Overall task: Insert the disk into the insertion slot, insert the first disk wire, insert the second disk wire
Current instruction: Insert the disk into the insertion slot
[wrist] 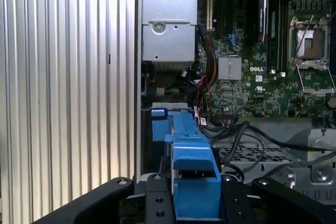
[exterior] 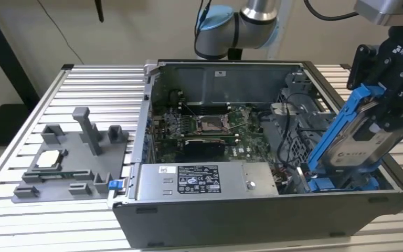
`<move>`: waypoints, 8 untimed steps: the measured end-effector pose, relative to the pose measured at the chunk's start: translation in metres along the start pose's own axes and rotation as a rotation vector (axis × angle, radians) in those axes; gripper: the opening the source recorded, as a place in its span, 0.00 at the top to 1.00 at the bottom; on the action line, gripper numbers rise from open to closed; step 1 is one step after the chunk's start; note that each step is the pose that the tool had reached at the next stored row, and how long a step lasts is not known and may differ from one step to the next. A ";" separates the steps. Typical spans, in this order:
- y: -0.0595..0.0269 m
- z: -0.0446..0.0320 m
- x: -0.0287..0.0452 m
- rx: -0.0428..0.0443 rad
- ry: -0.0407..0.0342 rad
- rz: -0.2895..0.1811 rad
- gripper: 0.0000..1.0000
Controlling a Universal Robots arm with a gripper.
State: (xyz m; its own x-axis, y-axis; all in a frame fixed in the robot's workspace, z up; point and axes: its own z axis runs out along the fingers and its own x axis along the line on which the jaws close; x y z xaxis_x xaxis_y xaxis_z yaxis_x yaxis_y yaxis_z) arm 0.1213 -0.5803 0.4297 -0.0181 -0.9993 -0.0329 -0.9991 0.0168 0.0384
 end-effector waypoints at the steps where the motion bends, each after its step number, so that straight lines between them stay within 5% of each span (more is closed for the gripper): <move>1: -0.0003 0.0017 0.0000 0.0000 -0.0008 0.000 1.00; 8: -0.0010 0.0137 0.0004 -0.0003 -0.0143 -0.001 1.00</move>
State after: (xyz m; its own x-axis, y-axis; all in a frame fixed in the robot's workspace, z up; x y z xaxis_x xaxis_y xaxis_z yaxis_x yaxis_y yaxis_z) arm 0.1217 -0.5803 0.4160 -0.0181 -0.9987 -0.0472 -0.9991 0.0163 0.0387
